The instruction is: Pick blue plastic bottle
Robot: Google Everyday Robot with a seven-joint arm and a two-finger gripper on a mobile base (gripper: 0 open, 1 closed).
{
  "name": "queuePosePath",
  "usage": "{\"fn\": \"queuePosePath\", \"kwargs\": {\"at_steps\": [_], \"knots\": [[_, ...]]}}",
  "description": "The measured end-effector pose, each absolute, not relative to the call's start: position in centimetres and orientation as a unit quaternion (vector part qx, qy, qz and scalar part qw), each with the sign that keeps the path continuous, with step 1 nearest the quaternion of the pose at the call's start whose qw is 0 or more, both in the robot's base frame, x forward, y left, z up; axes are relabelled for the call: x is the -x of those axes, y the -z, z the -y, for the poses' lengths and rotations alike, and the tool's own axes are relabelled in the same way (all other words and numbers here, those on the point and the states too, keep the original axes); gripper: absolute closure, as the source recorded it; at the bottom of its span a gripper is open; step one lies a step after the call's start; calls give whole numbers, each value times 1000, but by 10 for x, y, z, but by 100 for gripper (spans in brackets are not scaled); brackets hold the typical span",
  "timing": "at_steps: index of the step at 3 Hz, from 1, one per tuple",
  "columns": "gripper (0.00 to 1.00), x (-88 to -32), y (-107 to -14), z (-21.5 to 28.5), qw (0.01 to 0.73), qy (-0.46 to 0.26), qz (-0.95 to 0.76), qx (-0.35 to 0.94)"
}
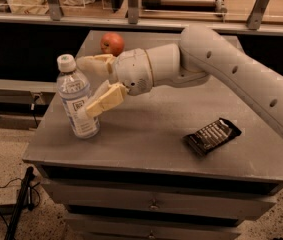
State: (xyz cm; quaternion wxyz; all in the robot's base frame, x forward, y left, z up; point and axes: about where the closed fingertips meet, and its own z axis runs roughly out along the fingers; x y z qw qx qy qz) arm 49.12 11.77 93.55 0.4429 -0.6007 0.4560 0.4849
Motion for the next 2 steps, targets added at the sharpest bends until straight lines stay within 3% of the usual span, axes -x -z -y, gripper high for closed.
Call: {"fn": "queuePosePath", "kwargs": {"at_steps": [1,2], "knots": [[39,-490,-936,-120,442,-485,-455,602],[70,-488,-937,-122,440,-488,-453,603]]}}
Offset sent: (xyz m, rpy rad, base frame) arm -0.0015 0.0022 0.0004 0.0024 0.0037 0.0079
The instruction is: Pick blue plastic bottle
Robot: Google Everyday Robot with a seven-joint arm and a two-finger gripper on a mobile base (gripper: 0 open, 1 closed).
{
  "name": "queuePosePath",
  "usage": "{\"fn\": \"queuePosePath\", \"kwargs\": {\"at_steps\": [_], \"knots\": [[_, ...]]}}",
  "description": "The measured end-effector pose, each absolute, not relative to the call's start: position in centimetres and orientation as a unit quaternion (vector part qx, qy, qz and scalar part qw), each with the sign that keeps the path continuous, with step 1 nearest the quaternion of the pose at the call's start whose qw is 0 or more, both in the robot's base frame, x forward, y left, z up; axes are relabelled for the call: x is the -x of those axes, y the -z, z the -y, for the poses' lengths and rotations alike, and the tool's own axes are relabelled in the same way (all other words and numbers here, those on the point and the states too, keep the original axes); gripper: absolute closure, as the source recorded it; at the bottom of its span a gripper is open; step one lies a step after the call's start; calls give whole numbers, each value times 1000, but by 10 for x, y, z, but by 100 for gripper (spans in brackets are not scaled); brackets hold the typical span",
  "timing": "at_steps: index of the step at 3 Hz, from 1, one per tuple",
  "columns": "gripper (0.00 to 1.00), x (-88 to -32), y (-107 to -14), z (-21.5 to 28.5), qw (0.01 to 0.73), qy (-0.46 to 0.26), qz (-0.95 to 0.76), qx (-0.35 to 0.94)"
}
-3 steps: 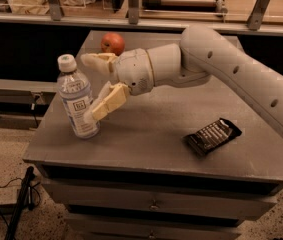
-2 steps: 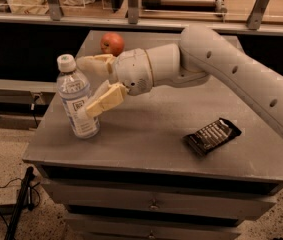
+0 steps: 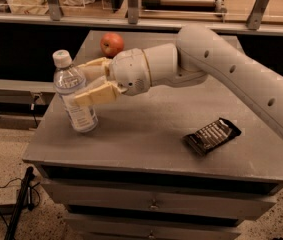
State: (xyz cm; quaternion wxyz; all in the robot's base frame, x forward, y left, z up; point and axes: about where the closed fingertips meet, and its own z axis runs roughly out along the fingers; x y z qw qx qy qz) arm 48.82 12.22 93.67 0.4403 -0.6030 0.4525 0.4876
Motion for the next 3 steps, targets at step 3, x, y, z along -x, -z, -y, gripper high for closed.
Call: {"fn": "queuePosePath", "kwargs": {"at_steps": [3], "knots": [[100,-470,-1015,-109,510,-479,-389,600]]}}
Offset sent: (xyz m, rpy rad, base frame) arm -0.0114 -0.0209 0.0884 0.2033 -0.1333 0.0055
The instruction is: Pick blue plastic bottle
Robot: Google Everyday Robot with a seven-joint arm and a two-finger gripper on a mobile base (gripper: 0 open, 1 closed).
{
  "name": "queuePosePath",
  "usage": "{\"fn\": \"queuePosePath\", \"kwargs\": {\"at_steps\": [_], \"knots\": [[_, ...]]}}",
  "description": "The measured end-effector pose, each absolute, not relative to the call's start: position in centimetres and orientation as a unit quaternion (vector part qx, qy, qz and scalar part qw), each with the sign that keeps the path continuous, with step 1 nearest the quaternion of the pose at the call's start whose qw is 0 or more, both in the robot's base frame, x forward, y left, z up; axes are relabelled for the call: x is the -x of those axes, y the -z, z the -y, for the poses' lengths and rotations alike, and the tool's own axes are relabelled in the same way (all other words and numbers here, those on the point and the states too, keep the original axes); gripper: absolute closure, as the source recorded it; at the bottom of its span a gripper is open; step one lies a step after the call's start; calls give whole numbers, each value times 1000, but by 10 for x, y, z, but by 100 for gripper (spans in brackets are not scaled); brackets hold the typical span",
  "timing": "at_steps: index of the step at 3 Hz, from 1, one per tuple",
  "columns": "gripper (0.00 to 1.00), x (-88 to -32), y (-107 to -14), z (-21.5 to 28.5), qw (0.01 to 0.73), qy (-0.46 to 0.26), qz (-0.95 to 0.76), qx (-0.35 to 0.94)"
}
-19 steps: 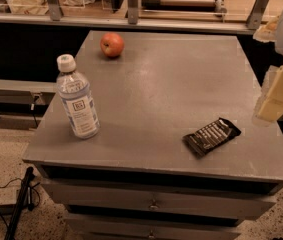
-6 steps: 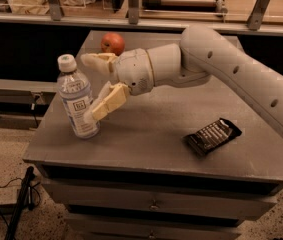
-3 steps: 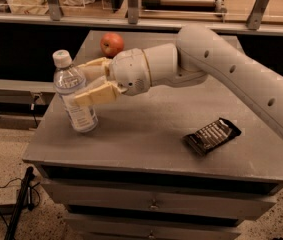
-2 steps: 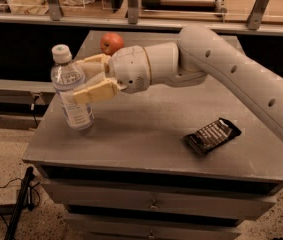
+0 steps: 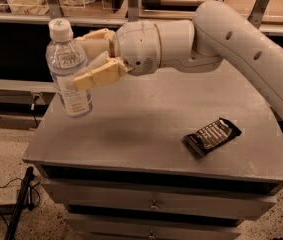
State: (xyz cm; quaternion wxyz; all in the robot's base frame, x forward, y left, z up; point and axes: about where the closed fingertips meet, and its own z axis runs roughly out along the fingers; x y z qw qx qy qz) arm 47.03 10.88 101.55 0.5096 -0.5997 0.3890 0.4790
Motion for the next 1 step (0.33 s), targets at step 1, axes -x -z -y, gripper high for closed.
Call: {"fn": "queuePosePath", "kwargs": {"at_steps": [1], "knots": [[100,-470,-1015,-109,510,-479,-389,600]]}}
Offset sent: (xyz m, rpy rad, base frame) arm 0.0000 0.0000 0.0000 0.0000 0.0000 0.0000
